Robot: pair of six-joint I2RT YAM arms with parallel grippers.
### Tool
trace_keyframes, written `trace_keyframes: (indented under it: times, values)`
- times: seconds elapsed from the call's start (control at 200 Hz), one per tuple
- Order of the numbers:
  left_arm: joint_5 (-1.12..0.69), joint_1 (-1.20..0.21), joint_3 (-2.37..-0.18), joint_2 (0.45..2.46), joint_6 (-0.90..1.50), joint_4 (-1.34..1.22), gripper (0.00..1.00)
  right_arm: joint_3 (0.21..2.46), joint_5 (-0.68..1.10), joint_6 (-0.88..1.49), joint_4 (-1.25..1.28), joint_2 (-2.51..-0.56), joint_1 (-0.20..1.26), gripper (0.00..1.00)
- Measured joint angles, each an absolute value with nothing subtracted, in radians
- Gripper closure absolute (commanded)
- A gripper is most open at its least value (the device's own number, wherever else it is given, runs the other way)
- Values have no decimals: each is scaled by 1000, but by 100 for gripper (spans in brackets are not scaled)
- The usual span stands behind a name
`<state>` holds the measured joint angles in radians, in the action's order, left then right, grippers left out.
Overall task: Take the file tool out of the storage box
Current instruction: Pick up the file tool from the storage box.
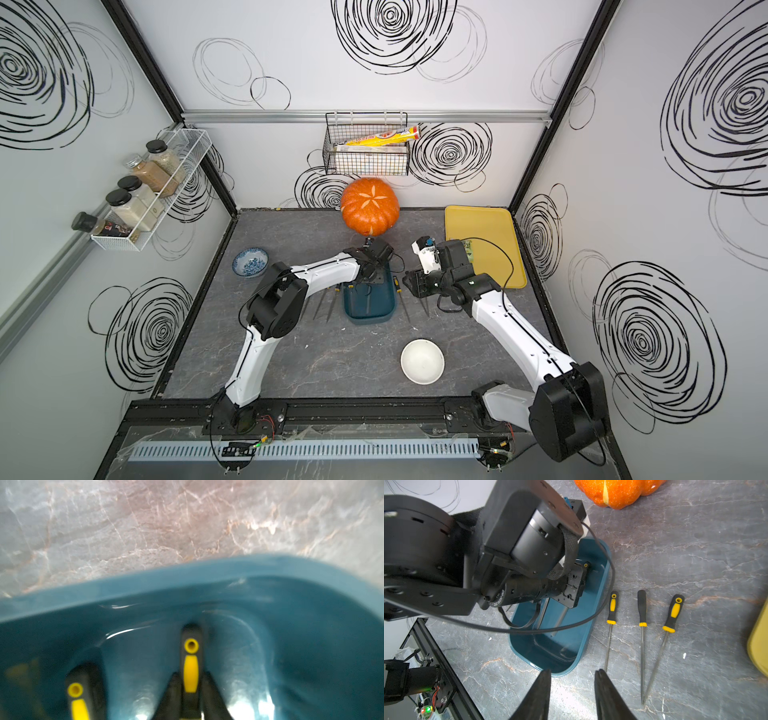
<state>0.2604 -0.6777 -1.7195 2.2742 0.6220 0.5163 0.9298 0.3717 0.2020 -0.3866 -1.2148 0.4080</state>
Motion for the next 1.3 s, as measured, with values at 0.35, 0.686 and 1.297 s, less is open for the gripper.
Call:
trace_keyframes:
  times: [0.35,0.686,1.297]
  values:
    - [49,-666,-1445,2055,579,298,100,861,398,220,-327,-1151,408,52]
    - [-117,-665,-1236,1573,565,-41,100,675,629,346,-17,-1045,408,26]
    - [-213,-665,-1051,1455,578,-152,100,707,851,545,329,-1282,529,34]
